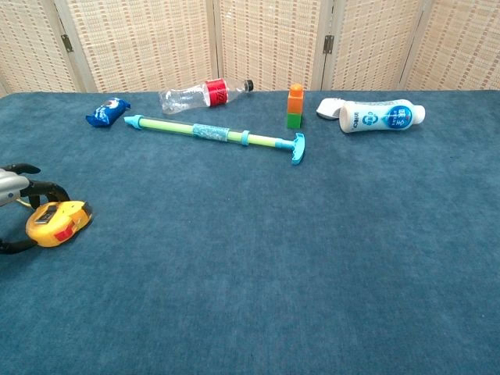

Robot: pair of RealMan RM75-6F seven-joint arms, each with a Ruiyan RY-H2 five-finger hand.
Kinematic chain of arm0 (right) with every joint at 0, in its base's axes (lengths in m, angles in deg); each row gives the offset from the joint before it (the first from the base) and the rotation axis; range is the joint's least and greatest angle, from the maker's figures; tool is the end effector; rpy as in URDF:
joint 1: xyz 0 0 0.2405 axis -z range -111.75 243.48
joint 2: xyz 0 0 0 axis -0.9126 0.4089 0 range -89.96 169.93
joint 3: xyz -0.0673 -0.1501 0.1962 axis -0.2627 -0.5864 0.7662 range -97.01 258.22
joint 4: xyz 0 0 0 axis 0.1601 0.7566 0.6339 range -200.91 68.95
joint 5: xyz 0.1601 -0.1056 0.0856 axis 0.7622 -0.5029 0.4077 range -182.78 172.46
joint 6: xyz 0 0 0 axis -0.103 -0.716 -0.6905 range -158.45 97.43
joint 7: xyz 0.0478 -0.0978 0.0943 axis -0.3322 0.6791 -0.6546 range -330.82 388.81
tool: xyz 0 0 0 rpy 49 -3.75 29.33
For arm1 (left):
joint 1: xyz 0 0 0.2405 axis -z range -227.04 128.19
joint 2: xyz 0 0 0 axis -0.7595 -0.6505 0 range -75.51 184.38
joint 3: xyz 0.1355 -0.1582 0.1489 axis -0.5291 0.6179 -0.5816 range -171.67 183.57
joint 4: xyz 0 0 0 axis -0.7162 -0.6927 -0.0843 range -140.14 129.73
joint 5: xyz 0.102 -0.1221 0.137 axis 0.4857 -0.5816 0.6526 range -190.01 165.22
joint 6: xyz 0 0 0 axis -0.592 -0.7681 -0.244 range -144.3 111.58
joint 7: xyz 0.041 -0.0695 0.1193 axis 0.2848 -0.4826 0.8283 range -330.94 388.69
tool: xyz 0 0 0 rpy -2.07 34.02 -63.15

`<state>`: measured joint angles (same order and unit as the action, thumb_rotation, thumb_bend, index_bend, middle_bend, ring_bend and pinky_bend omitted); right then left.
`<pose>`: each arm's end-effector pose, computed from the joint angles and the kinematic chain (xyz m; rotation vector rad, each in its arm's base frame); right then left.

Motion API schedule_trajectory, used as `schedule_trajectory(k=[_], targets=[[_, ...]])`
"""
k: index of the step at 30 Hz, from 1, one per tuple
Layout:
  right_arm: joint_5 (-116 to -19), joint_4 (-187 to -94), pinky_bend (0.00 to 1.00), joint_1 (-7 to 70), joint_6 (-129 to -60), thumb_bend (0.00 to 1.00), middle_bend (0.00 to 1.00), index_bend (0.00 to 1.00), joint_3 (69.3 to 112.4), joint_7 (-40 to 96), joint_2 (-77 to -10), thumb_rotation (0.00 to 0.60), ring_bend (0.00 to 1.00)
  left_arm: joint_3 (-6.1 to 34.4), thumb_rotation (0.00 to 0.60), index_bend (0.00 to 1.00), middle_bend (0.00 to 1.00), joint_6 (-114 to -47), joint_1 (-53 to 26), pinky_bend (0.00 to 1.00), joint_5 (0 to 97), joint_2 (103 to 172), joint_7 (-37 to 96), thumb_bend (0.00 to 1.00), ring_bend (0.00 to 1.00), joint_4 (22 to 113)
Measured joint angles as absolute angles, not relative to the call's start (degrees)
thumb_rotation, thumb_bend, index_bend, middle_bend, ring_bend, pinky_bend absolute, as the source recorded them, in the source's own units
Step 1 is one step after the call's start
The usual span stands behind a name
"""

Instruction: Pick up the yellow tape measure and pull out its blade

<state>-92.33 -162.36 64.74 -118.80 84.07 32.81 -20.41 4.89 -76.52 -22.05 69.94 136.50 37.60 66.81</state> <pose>-0.3061 -0.1624 0.1808 1.3524 -0.8377 0.8652 -0.2935 0.2859 0.0276 -1.8938 -0.8069 -0.6561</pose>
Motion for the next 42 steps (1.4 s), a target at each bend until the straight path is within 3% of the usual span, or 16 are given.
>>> schedule_trajectory(k=[10, 22, 32, 42], targets=[[-96.7, -167.6, 0.00, 61.6, -115.6, 0.38, 0.13, 0.18, 83.7, 30.7, -18.2, 0.600, 0.15, 6.4, 0.600, 0.49, 0.49, -79.2, -20.4, 0.14, 73.5, 135.8, 35.6, 0.38, 0.42, 68.8], [-99.1, -178.2, 0.00, 51.4, -106.3, 0.38, 0.13, 0.26, 87.5, 32.8, -17.2, 0.600, 0.10, 11.8, 0.600, 0.49, 0.49, -77.4, -15.5, 0.19, 71.8, 128.3, 42.2, 0.38, 0.42, 87.1], [-90.0, -180.6, 0.00, 40.7, -95.1, 0.37, 0.11, 0.37, 93.2, 30.0, -21.2, 0.600, 0.04, 16.9, 0.600, 0.50, 0.50, -75.1, -11.1, 0.19, 65.6, 125.4, 48.7, 0.38, 0.42, 97.6], [-78.0, -178.5, 0.00, 31.2, -87.0, 0.37, 0.11, 0.40, 97.6, 30.3, -28.9, 0.600, 0.04, 17.0, 0.600, 0.50, 0.50, -75.9, -9.6, 0.18, 63.1, 126.6, 55.5, 0.38, 0.42, 102.6]])
